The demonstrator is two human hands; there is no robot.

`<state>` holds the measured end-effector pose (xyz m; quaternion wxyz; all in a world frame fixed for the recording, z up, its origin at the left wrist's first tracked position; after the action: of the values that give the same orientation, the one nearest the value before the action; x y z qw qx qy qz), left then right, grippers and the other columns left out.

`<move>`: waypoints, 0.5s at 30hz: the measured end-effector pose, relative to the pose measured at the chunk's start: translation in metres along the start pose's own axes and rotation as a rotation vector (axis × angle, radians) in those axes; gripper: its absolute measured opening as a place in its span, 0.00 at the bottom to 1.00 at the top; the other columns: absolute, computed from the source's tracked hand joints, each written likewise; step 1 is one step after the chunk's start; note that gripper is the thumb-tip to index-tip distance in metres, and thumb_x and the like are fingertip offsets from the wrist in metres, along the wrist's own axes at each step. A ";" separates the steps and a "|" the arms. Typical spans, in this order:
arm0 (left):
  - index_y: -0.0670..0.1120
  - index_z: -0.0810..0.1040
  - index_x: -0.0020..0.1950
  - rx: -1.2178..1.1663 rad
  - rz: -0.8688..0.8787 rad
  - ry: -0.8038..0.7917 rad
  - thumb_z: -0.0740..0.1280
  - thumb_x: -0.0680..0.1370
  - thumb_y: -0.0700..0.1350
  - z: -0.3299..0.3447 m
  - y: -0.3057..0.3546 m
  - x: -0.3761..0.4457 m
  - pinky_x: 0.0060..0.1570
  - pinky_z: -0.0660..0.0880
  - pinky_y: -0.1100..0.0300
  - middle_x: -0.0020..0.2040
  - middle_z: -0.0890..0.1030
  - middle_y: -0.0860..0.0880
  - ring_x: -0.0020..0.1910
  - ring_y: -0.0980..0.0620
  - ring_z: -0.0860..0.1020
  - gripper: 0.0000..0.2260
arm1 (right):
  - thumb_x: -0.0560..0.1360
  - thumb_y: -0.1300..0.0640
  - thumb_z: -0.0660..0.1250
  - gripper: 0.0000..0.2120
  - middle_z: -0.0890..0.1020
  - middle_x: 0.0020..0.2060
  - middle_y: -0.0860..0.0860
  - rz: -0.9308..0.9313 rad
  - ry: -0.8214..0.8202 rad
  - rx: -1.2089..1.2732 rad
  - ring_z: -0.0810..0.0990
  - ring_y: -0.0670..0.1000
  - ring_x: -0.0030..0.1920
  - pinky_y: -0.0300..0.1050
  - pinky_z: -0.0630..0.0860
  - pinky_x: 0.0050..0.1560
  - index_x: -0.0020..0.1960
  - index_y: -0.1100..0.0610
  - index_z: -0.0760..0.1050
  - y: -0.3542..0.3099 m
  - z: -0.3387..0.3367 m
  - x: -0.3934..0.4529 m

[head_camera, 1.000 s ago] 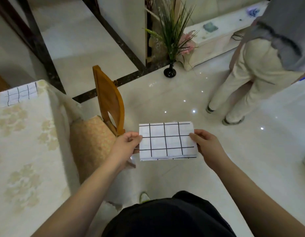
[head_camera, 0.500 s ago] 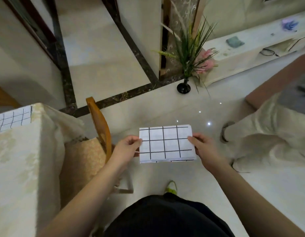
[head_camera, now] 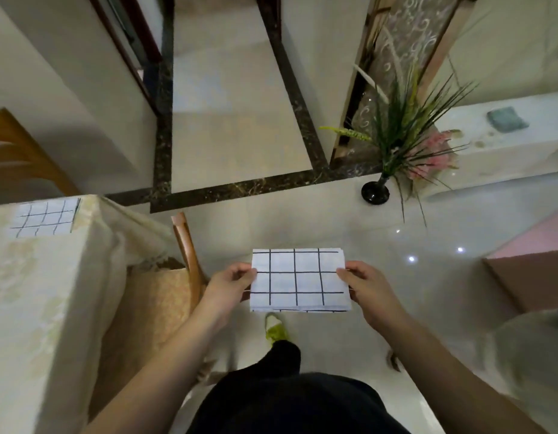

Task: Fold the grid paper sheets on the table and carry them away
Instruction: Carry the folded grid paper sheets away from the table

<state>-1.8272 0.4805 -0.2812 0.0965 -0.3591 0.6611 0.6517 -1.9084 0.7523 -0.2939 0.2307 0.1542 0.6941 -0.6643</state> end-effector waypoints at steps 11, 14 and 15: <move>0.48 0.81 0.53 -0.055 0.089 0.098 0.65 0.80 0.47 -0.061 0.093 0.116 0.48 0.78 0.57 0.47 0.85 0.49 0.48 0.49 0.83 0.07 | 0.77 0.64 0.67 0.05 0.84 0.43 0.57 -0.043 -0.147 -0.176 0.82 0.54 0.44 0.43 0.79 0.41 0.51 0.64 0.78 -0.108 0.102 0.135; 0.46 0.80 0.54 -0.098 0.096 0.130 0.65 0.80 0.46 -0.077 0.114 0.132 0.45 0.78 0.60 0.48 0.84 0.49 0.48 0.50 0.83 0.07 | 0.77 0.62 0.67 0.06 0.84 0.47 0.58 -0.046 -0.157 -0.187 0.83 0.57 0.48 0.47 0.80 0.45 0.53 0.62 0.78 -0.133 0.126 0.162; 0.46 0.80 0.54 -0.107 0.097 0.138 0.65 0.80 0.46 -0.083 0.120 0.136 0.45 0.78 0.60 0.48 0.84 0.49 0.48 0.50 0.83 0.07 | 0.77 0.62 0.67 0.07 0.84 0.48 0.58 -0.041 -0.160 -0.191 0.83 0.57 0.49 0.49 0.81 0.47 0.53 0.61 0.79 -0.139 0.134 0.171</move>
<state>-1.9695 0.3423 -0.2562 -0.0003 -0.3751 0.6472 0.6636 -2.1094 0.5933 -0.2669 0.2854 0.0636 0.7366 -0.6099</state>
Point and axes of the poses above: each hand's wrist, its own x-axis towards the middle knuckle, its own z-axis out of the palm, y = z × x, the point moved 9 cm from there along x, towards the middle knuckle
